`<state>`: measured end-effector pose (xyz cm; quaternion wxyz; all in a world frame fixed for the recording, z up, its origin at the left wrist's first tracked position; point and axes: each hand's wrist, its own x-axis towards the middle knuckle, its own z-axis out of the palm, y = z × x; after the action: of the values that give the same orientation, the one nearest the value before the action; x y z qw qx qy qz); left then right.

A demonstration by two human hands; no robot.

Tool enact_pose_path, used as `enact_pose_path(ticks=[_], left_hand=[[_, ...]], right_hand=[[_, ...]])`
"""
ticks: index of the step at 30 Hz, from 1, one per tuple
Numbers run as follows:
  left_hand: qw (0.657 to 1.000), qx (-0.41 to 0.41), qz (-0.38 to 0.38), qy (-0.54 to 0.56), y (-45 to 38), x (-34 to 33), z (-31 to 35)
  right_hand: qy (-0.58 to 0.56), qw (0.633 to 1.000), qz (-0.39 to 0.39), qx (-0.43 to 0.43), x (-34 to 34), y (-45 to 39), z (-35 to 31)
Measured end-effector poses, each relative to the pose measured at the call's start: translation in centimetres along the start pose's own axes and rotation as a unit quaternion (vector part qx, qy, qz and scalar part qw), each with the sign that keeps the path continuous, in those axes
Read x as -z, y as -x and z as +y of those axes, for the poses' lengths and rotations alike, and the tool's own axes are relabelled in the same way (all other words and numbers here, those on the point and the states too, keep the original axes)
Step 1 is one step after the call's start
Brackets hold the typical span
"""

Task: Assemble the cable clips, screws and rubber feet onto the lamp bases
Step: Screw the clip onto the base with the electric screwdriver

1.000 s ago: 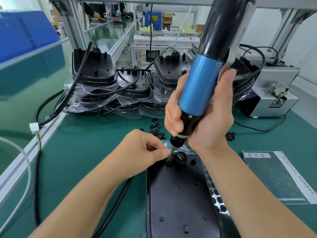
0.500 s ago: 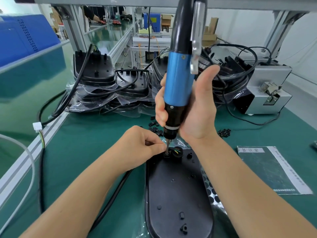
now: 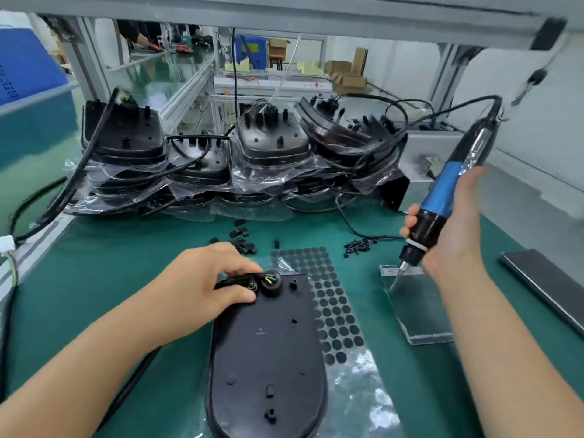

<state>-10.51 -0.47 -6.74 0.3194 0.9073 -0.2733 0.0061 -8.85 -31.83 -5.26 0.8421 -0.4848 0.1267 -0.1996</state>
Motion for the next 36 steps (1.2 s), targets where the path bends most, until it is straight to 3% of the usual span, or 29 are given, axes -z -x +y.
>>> enact_pose_path(ticks=[6,10,15,21,24,25,27,28,30,32,33,36], left_hand=[[0.999,0.008,-0.012,-0.045,0.8,1.0,-0.3],[0.997,0.012,0.02,-0.072,1.5,1.7,-0.5],[0.99,0.015,0.094,-0.1,2.5,4.0,-1.7],[0.989,0.044,0.087,-0.109,4.6,4.6,-3.9],[0.989,0.054,0.08,-0.111,4.9,5.2,-4.6],[0.99,0.055,0.07,-0.111,4.8,5.5,-4.7],[0.991,0.056,0.051,-0.112,4.3,5.7,-4.5],[0.991,0.06,0.04,-0.109,4.0,5.8,-4.3],[0.992,0.065,0.016,-0.104,3.3,5.8,-3.8],[0.991,0.07,-0.007,-0.117,2.7,5.6,-3.3],[0.989,0.072,-0.009,-0.127,2.4,5.4,-2.9],[0.988,0.041,-0.009,-0.151,1.3,3.8,-1.0]], right_hand=[[0.021,0.997,0.069,-0.028,2.9,-1.5,0.7],[0.041,0.996,0.08,-0.029,3.0,-2.2,0.7],[0.202,0.973,0.106,-0.02,3.9,-2.5,1.3],[0.468,0.861,0.187,0.062,3.9,-1.7,1.7],[0.557,0.775,0.255,0.157,3.0,-0.7,1.8],[0.554,0.768,0.247,0.207,2.5,0.0,1.9],[0.524,0.791,0.13,0.288,1.1,1.6,2.5],[0.522,0.797,0.033,0.303,0.3,2.5,3.1],[0.543,0.774,-0.189,0.265,-1.1,3.9,4.4],[0.573,0.71,-0.372,0.173,-1.9,4.6,5.4],[0.595,0.668,-0.426,0.134,-2.1,4.5,5.8],[0.672,0.574,-0.458,0.097,-2.1,4.1,6.5]])
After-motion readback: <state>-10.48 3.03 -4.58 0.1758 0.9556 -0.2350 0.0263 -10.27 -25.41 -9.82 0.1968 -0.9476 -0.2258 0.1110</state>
